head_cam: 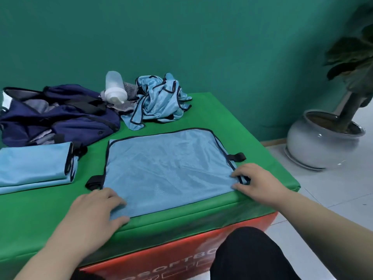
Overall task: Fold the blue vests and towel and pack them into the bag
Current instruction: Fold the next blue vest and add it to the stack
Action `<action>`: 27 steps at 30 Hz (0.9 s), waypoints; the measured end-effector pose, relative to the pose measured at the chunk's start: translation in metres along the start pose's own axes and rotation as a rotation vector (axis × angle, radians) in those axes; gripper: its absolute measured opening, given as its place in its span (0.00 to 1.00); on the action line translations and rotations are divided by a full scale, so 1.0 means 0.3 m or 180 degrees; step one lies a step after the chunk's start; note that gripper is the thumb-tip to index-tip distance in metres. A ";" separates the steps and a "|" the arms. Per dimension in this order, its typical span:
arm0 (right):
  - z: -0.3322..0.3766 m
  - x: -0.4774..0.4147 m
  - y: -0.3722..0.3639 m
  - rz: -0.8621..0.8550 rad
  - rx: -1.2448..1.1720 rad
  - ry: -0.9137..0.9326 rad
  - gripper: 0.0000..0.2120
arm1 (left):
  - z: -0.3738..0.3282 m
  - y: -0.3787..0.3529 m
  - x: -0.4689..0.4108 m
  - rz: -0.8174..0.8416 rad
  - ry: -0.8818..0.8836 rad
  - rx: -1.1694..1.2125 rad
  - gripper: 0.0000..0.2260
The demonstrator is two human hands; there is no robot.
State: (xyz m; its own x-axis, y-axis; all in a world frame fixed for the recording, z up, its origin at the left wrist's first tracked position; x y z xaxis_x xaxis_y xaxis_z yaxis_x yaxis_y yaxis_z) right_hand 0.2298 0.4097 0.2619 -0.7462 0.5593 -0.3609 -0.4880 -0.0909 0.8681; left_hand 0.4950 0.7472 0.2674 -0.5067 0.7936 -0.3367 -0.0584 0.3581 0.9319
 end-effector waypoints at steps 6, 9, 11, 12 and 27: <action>-0.061 0.003 0.027 0.0172 -0.0203 -0.0112 0.17 | 0.047 0.021 0.047 0.0209 0.0226 0.0237 0.15; -0.069 0.000 0.024 0.0180 -0.0285 -0.0129 0.11 | 0.050 0.026 0.049 0.0267 0.0381 0.0343 0.11; -0.072 0.000 0.012 0.0136 -0.0307 -0.0171 0.11 | 0.050 0.025 0.044 0.0319 0.0448 0.0372 0.16; -0.073 0.002 0.008 0.0106 -0.0322 -0.0199 0.12 | 0.049 0.024 0.041 0.0347 0.0480 0.0363 0.17; -0.098 -0.007 -0.007 0.0007 -0.0180 -0.0163 0.10 | 0.061 0.008 0.050 0.0004 0.0365 0.0214 0.13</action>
State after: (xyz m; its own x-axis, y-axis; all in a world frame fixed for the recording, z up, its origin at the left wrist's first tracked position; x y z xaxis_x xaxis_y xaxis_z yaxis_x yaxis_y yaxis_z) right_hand 0.2192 0.3845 0.2509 -0.7239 0.6004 -0.3399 -0.5123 -0.1378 0.8477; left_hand 0.5030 0.7690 0.2620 -0.6020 0.7340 -0.3143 -0.0019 0.3923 0.9198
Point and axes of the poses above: each hand's wrist, its own x-axis away from the middle knuckle, its own y-axis out of the back of the hand, z = x × y, the point moved 3 cm from there along -x, towards the middle knuckle, and after that the axes turned 13 degrees about -z, right-handed, at the moved point
